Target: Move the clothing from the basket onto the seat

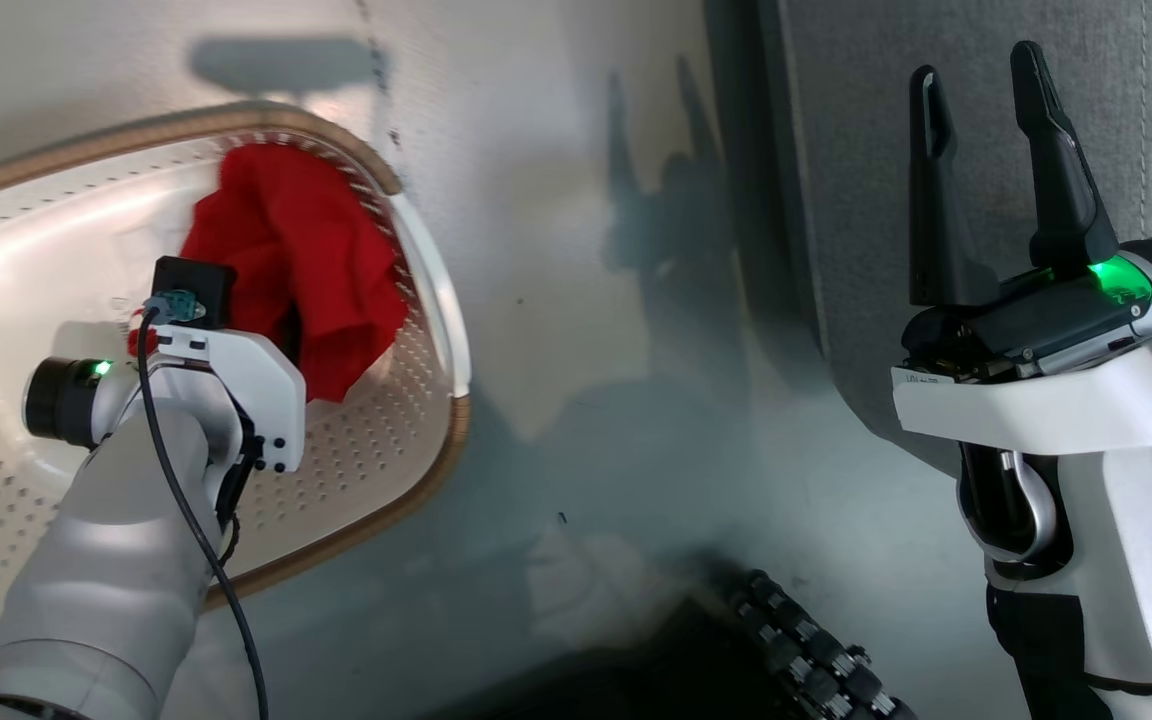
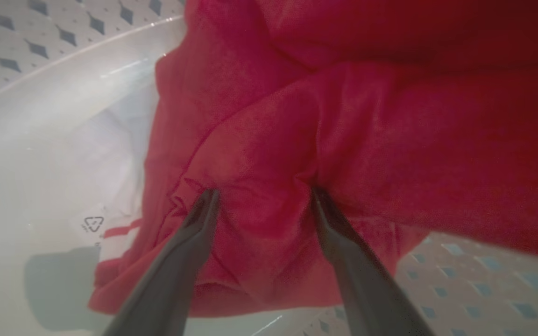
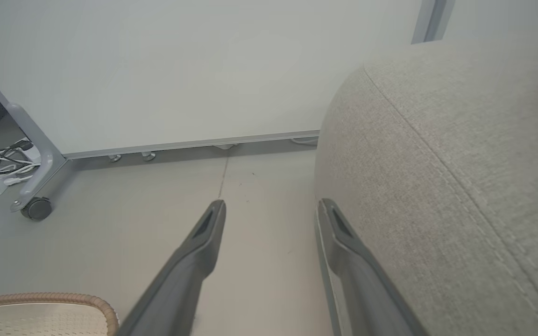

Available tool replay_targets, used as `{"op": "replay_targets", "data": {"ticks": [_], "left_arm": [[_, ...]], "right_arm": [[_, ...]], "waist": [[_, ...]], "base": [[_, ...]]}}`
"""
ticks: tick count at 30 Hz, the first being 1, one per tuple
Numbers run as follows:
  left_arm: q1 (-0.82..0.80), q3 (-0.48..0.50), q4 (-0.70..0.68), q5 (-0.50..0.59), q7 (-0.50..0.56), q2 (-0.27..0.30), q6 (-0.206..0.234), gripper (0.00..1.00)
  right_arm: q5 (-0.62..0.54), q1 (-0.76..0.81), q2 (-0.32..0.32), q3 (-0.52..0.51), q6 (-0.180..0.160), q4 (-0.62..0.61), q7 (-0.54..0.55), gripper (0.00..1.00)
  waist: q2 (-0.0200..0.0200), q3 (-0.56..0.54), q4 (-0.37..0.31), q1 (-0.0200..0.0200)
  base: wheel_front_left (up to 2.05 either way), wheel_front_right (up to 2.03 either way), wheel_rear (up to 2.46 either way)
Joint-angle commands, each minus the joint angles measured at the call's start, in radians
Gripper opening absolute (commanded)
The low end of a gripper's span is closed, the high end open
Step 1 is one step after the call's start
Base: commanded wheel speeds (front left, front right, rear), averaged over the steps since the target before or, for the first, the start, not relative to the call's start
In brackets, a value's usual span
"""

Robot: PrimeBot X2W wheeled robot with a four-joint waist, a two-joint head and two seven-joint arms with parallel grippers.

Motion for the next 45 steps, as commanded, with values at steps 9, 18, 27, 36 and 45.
{"op": "replay_targets", "data": {"ticks": [9,18,27,36,45], "left_arm": [[-0.029,-0.015,0.019,0.007,0.057,0.046,0.024,0.63],[-0.044,-0.035,0.018,0.018,0.032,0.072,0.025,0.00],[0.039,-0.058,0.004,0.015,-0.099,-0.007,0.002,0.00],[0.142,-0.042,-0.104,0.006,-0.152,-0.071,-0.002,0.00],[0.302,0.052,-0.407,0.050,-0.153,-0.056,0.038,0.00]], "right_arm": [[0.030,0.019,-0.001,-0.003,0.000,-0.022,-0.011,1.00],[0.044,-0.001,-0.001,0.017,0.000,-0.035,-0.012,1.00],[-0.026,0.013,-0.002,0.011,0.000,0.006,-0.012,1.00],[-0.099,0.085,-0.009,-0.020,0.000,0.057,0.001,1.00],[-0.132,0.167,-0.024,-0.053,0.000,0.055,0.064,1.00]], "waist": [[0.0000,0.044,-0.046,0.0000],[0.0000,0.028,-0.055,0.0000],[0.0000,-0.124,0.025,0.0000],[0.0000,-0.310,0.134,0.0000],[0.0000,-0.478,0.218,0.0000]], "base": [[0.00,0.00,0.00],[0.00,0.00,0.00],[0.00,0.00,0.00],[0.00,0.00,0.00],[0.00,0.00,0.00]]}}
